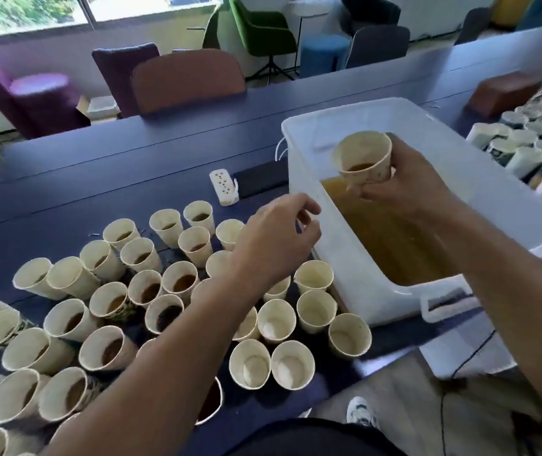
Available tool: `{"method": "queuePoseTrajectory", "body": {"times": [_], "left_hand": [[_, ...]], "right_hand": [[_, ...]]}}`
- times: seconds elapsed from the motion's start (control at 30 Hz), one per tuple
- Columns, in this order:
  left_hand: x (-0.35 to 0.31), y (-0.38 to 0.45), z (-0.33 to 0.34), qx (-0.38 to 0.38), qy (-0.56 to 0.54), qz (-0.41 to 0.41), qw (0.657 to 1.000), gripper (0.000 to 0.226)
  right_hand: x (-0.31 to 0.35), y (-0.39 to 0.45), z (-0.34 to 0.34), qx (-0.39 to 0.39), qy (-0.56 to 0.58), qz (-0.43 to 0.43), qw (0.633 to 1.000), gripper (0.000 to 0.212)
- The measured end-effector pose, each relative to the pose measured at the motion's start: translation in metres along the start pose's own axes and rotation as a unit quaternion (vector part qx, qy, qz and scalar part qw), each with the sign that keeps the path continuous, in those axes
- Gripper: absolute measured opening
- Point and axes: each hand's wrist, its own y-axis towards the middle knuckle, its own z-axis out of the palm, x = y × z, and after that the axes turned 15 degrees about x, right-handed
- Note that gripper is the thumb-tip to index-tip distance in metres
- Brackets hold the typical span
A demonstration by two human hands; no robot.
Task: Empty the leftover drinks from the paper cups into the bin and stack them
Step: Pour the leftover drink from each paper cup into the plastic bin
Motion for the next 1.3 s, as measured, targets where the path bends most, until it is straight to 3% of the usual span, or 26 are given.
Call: {"method": "queuePoseTrajectory", "body": {"times": [0.3, 0.63, 1.3], "left_hand": [[-0.005, 0.021, 0.043, 0.053, 0.05, 0.03, 0.997, 0.049], [-0.005, 0.027, 0.047, 0.111, 0.103, -0.039, 0.988, 0.076], [-0.007, 0.024, 0.052, 0.129, 0.097, -0.073, 0.984, 0.078]], "right_hand": [[-0.065, 0.007, -0.006, 0.018, -0.054, 0.112, 0.992, 0.078], [-0.089, 0.012, 0.001, 0.062, -0.036, 0.17, 0.983, 0.077], [-0.095, 0.012, 0.002, 0.068, -0.127, 0.171, 0.975, 0.068]]}}
